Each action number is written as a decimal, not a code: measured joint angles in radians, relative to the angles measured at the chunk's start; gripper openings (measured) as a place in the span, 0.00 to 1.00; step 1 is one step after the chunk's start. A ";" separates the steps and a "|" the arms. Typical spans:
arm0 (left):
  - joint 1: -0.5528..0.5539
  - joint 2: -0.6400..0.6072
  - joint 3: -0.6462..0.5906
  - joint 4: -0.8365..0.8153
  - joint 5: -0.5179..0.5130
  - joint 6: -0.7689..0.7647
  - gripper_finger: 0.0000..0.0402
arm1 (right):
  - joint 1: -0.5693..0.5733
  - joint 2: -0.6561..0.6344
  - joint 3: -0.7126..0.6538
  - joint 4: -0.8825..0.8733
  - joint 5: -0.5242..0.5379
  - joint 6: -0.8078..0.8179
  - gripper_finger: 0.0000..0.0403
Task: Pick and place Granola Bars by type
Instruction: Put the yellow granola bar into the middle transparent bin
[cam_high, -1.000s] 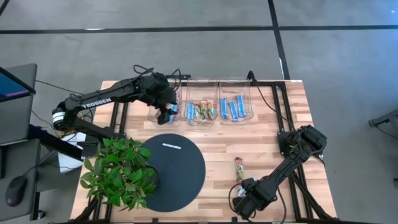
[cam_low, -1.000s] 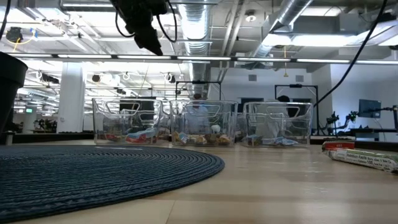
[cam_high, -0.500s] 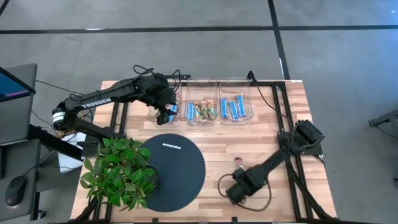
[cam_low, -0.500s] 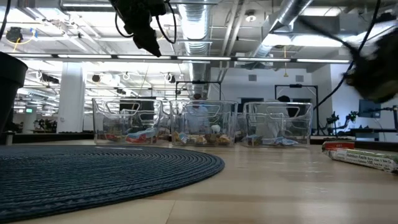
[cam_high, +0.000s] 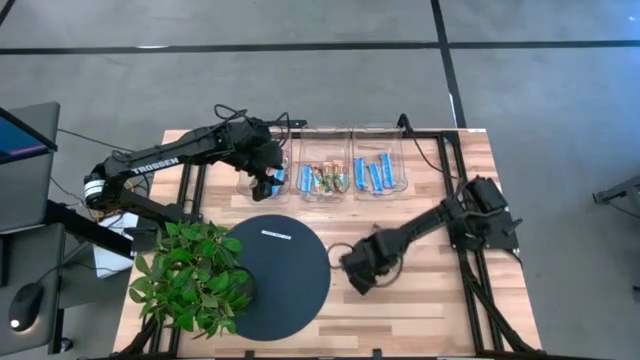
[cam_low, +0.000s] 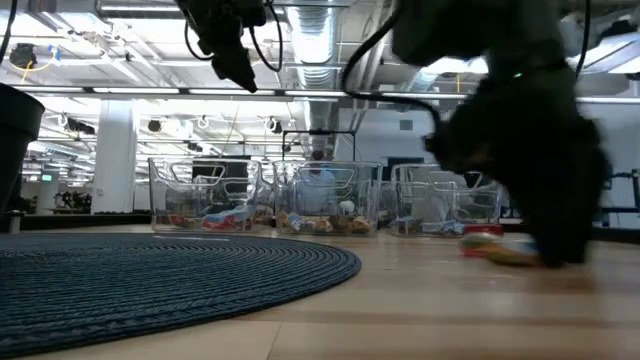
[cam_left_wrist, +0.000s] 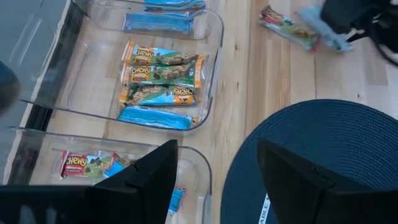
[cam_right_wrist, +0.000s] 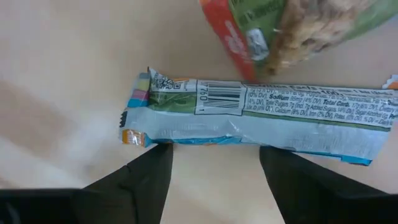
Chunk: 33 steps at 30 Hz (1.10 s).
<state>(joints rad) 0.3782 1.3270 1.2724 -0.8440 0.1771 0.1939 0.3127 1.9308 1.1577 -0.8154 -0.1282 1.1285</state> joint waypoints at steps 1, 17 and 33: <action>0.000 0.000 0.000 -0.001 0.001 -0.005 0.53 | -0.020 0.000 0.003 0.000 0.013 -0.031 0.61; -0.050 0.000 0.000 -0.034 0.025 -0.058 0.53 | -0.140 -0.046 0.105 0.077 0.257 -0.373 0.61; -0.130 0.000 0.000 -0.002 0.021 -0.128 0.53 | -0.224 -0.188 0.106 0.169 0.317 -0.799 0.60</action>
<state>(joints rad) 0.2478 1.3266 1.2724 -0.8463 0.1986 0.0660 0.0887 1.7424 1.2637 -0.6460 0.1890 0.3291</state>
